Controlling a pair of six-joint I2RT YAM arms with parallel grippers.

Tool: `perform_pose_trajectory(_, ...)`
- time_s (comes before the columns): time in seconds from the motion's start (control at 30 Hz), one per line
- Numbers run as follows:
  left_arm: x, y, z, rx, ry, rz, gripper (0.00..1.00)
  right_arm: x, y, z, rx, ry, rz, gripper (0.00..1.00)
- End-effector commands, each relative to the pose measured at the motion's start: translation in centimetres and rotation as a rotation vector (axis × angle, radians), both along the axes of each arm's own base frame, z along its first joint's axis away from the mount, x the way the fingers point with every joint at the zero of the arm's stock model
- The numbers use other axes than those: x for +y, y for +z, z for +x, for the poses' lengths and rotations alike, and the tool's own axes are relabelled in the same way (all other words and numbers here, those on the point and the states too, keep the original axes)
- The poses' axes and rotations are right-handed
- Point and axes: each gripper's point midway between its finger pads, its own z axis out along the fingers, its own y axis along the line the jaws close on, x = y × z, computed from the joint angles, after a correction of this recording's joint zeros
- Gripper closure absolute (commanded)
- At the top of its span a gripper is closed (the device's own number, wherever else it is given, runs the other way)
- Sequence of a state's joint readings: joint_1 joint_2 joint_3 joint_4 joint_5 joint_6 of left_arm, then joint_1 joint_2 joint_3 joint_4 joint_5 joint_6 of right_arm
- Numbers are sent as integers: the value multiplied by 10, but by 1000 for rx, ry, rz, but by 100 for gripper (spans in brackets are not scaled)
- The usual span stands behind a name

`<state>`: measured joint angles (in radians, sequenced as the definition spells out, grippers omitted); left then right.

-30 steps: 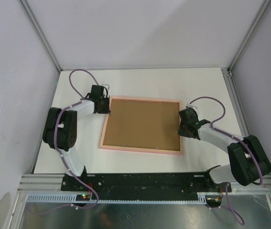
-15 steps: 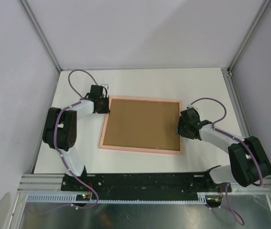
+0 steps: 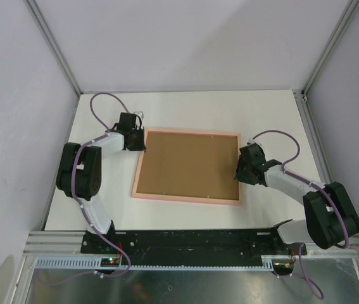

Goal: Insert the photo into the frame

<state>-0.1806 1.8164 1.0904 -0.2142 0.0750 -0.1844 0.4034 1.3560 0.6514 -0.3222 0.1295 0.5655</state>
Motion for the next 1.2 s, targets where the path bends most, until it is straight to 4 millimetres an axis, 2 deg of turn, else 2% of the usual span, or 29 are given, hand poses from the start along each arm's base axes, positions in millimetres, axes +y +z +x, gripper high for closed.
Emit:
perform_pose_trajectory(0.0,0,18,11,-24,28,-30,86,1,4,1,-16,5,8,60)
perform_pose_trajectory(0.2,-5,41,23,-75,21,-52,60,0,4,0,-13,1,6,66)
perform_pose_trajectory(0.33,-8,66,30,-132,22,-75,41,0,6,-2,-12,5,9,56)
perform_pose_trajectory(0.53,-28,121,22,-248,-4,-115,32,-2,13,-7,-15,4,9,52)
perform_pose_trajectory(0.6,-43,135,11,-280,-31,-116,32,-3,16,-10,-17,5,6,54)
perform_pose_trajectory(0.73,-78,147,-22,-315,-107,-113,31,-4,16,-15,-7,4,-2,62)
perform_pose_trajectory(1.0,-151,142,-103,-350,-338,-59,20,2,4,-22,33,24,-21,63)
perform_pose_trajectory(1.17,-188,138,-150,-398,-509,-7,16,-1,-1,-25,48,16,-48,64)
